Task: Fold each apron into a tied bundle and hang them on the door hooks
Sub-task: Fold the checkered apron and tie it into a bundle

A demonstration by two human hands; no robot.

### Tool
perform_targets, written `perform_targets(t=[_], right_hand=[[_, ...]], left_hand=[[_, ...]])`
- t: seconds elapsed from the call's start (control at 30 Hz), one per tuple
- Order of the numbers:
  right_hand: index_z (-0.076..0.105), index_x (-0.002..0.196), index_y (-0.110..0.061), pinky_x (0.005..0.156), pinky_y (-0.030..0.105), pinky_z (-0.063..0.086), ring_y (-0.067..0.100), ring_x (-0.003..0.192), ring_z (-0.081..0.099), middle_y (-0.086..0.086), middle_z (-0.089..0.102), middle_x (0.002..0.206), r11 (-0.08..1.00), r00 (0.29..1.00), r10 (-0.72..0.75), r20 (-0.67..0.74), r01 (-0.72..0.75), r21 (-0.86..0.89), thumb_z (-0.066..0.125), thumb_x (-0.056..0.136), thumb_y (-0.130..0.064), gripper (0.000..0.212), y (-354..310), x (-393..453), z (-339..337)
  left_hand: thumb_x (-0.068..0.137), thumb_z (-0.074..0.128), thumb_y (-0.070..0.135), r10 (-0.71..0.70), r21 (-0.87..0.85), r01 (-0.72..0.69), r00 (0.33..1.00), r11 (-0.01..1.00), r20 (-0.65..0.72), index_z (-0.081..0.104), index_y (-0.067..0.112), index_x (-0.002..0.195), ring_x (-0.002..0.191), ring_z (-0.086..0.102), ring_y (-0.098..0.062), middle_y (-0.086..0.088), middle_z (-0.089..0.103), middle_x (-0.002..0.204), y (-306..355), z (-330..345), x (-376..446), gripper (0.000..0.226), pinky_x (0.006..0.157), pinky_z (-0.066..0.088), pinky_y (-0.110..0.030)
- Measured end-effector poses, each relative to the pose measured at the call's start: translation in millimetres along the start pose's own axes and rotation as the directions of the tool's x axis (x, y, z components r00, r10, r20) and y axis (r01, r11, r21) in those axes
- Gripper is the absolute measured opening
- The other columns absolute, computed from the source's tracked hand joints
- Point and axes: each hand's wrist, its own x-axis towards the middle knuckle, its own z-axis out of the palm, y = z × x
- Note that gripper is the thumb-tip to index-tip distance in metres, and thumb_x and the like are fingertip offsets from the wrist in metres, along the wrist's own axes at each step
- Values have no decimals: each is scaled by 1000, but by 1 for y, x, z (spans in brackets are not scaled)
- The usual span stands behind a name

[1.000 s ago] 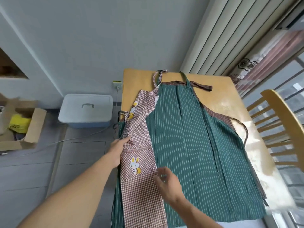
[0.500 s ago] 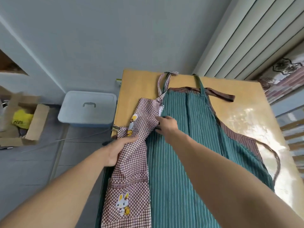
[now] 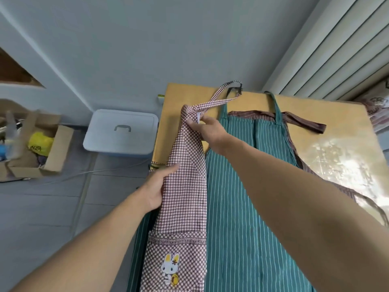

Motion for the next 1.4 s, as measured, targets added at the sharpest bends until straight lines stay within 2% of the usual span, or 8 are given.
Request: perform_targets(t=[0.13, 0.4, 0.47, 0.57, 0.67, 0.77, 1.03, 1.4], right_hand=[[57, 137, -15, 91, 27, 54, 22, 110, 67, 4, 64, 128, 860, 995, 96, -30, -97, -501, 80, 87, -28, 56, 12, 2, 0], [56, 127, -20, 72, 33, 58, 15, 87, 68, 2, 71, 106, 822, 978, -17, -207, -104, -560, 76, 90, -32, 43, 33, -5, -5], [51, 135, -21, 89, 41, 57, 18, 101, 64, -2, 66, 112, 805, 947, -119, -298, -83, -587, 74, 91, -32, 51, 40, -16, -1], [46, 138, -22, 92, 41, 56, 15, 110, 59, -3, 56, 127, 790, 862, -314, -397, 5, -613, 71, 91, -38, 56, 67, -54, 10], [37, 144, -22, 81, 32, 56, 10, 99, 64, -6, 60, 121, 865, 905, -175, -388, -47, -499, 67, 91, -53, 68, 103, -114, 27], [35, 142, -26, 68, 22, 56, 4, 82, 68, -12, 65, 101, 904, 929, -79, -361, -85, -418, 68, 92, -50, 65, 133, -175, 45], [60, 112, -17, 75, 23, 61, 6, 85, 72, -1, 74, 108, 926, 873, 325, -364, -372, -66, 77, 88, -37, 36, 225, -313, 93], [68, 114, -8, 77, 34, 60, 22, 96, 72, 5, 75, 110, 802, 792, 594, 143, -598, -22, 83, 83, -34, 43, 248, -453, 132]], left_hand=[[89, 65, 21, 55, -93, -60, 997, 994, -56, 65, 4, 124, 106, 66, -31, -16, 70, 123, 22, -19, 4, 38, 94, 50, -45], [89, 67, -6, 374, 169, -334, 821, 927, -431, 50, 15, 98, 86, 68, -14, 0, 64, 110, 52, -16, 14, 29, 62, 53, -25], [85, 74, 0, 644, 571, -356, 622, 740, -447, 55, 17, 105, 94, 64, -13, 2, 59, 115, 44, -13, 12, 32, 72, 51, -26], [87, 74, 10, 894, 939, -329, 443, 95, 65, 62, 16, 111, 124, 51, -16, 1, 59, 132, 10, -18, -2, 27, 103, 45, -33], [93, 68, 33, 646, 922, -310, 659, -232, 384, 50, 21, 143, 151, 25, -18, 1, 34, 161, -36, -19, -19, 55, 124, 18, -39], [93, 64, 47, 407, 920, -253, 839, -298, 363, 21, 29, 159, 155, -9, -14, 7, -2, 169, -66, -25, -27, 82, 128, 2, -45], [94, 63, 45, 338, 917, -338, 855, -211, 393, 20, 29, 160, 156, -2, -15, 5, 8, 169, -101, -30, -76, 80, 125, 0, -39], [106, 32, 53, -39, 863, -457, 887, -216, 460, 35, 38, 154, 156, 2, -17, 7, 15, 168, -166, -29, -159, 50, 126, 2, -49]])
